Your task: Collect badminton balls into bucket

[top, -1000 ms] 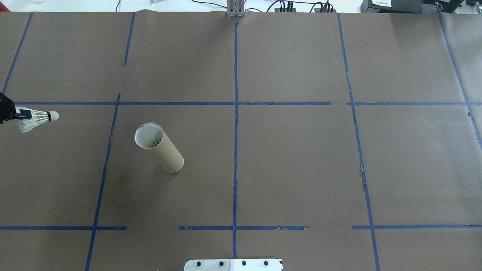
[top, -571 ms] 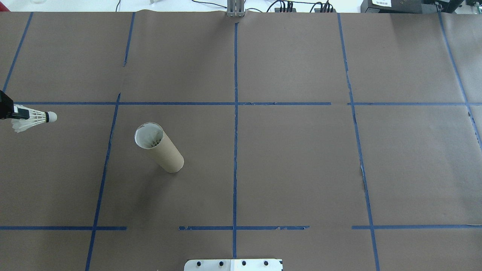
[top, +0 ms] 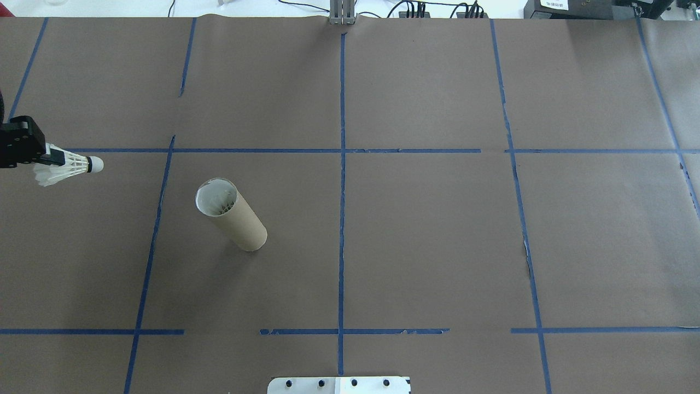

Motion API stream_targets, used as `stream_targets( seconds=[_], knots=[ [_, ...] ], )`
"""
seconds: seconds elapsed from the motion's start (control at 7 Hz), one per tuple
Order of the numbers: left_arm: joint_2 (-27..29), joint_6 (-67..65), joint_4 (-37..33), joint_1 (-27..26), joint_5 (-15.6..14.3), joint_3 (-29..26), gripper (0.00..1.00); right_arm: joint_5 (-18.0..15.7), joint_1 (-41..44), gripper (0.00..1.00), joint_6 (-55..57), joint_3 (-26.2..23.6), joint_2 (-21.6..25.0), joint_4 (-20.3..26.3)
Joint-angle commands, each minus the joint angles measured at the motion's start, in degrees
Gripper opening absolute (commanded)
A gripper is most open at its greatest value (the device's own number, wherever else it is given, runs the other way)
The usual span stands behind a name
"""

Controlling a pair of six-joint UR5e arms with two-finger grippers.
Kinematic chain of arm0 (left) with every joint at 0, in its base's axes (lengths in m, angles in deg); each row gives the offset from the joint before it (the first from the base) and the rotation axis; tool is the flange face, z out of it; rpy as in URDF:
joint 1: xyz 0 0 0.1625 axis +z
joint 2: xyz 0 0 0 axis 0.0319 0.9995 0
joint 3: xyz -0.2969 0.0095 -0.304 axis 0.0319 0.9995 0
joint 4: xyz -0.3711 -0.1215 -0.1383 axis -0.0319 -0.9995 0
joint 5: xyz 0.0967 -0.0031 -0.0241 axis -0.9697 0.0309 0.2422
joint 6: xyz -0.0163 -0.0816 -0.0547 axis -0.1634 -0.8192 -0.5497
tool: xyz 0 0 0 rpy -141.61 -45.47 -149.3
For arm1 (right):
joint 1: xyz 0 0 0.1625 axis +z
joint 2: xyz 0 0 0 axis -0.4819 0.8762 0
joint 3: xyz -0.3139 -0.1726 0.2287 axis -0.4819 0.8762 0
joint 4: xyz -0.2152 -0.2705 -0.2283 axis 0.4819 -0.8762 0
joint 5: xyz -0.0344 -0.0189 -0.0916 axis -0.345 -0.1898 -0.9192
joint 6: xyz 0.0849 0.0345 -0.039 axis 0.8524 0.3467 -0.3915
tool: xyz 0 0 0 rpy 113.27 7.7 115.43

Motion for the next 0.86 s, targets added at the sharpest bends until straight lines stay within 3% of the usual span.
stream_targets(
  seconds=[0.0, 0.14, 0.43, 0.71],
  knots=[
    [15.3, 0.8, 23.9, 5.5, -8.5, 2.2, 0.00, 0.0, 0.0, 1.00, 0.0, 0.0, 0.0, 0.0],
    [22.0, 4.4, 38.0, 6.3, -11.7, 3.7, 0.00, 0.0, 0.0, 1.00, 0.0, 0.0, 0.0, 0.0],
    [34.4, 4.8, 56.9, 9.4, -15.8, 3.7, 0.00, 0.0, 0.0, 1.00, 0.0, 0.0, 0.0, 0.0],
    [44.8, 4.7, 65.0, 12.2, -16.8, -3.7, 0.00, 0.0, 0.0, 1.00, 0.0, 0.0, 0.0, 0.0]
  ],
)
